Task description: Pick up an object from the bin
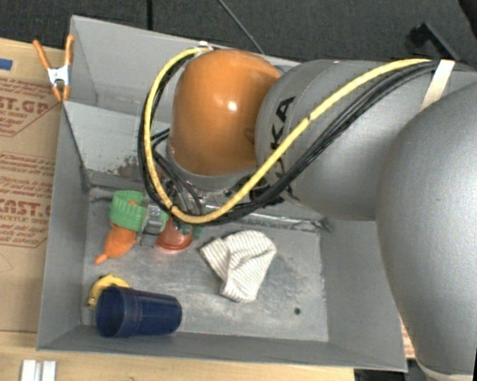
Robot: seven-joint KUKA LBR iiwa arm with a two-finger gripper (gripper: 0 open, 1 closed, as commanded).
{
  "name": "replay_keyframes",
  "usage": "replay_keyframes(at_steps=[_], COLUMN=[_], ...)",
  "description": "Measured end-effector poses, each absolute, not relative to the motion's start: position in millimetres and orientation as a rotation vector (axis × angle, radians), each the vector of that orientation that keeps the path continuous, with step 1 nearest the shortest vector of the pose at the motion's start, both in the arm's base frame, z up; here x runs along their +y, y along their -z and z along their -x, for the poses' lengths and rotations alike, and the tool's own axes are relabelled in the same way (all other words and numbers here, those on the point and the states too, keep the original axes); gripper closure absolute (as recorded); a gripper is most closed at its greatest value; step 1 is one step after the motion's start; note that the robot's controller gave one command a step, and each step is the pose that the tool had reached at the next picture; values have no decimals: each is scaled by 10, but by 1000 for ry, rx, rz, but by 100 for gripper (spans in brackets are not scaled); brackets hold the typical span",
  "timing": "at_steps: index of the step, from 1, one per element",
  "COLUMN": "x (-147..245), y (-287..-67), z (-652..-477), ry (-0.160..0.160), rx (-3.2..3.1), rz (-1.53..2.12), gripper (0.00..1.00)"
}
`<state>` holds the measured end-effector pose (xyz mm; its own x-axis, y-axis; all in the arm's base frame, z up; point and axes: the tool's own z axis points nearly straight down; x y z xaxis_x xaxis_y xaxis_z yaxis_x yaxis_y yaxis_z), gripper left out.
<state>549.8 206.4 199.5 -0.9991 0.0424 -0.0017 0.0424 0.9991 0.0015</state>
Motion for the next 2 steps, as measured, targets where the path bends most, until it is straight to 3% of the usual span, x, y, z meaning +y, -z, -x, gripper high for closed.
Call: replay_keyframes(at_steps=[1, 2], x=[2064, 1961], y=[-1995, -2262], z=[-5498, -5621], ry=[-2, -1], rx=[3139, 3141], rz=[-67, -51], gripper=[100, 100])
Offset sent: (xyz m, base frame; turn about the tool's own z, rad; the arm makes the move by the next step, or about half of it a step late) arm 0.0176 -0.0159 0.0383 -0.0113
